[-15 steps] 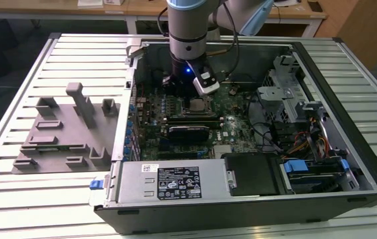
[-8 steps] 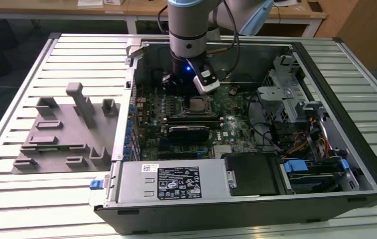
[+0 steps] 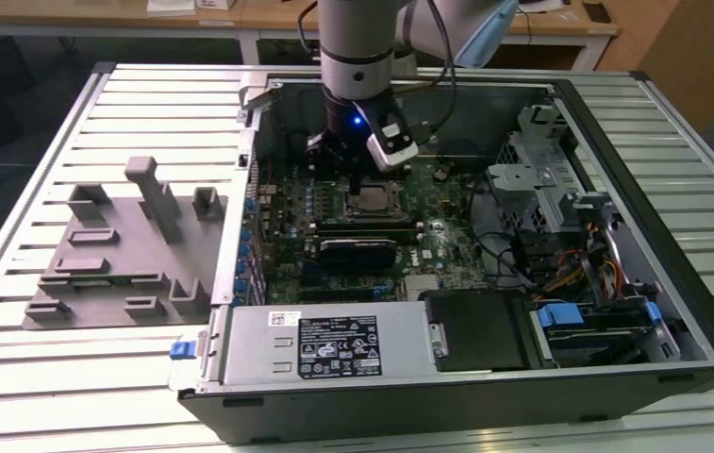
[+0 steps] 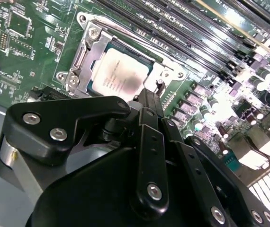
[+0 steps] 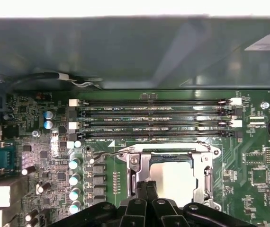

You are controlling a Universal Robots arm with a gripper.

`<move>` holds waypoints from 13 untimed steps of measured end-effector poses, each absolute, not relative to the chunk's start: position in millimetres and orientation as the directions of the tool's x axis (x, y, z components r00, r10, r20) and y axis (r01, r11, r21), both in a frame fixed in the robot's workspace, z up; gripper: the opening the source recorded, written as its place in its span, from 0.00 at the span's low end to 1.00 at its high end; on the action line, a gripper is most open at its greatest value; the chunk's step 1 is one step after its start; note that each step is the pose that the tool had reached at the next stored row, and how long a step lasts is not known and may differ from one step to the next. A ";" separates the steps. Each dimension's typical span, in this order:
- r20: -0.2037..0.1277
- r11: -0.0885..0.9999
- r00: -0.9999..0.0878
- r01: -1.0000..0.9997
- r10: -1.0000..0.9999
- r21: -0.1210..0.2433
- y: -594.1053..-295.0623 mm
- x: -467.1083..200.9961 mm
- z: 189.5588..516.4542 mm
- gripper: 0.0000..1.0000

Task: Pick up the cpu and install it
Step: 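Close the cpu cover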

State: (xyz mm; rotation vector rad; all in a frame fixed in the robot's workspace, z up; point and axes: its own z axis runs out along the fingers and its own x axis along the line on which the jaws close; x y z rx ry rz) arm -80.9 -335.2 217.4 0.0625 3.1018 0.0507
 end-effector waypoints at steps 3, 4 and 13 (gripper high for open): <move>-0.038 0.999 -0.998 0.040 0.041 0.033 -335.2 -80.9 223.4 0.11; -0.038 0.999 -0.998 0.040 0.041 0.033 -335.2 -80.9 225.1 0.11; -0.039 0.999 -0.998 0.040 0.041 0.034 -335.1 -80.9 234.4 0.11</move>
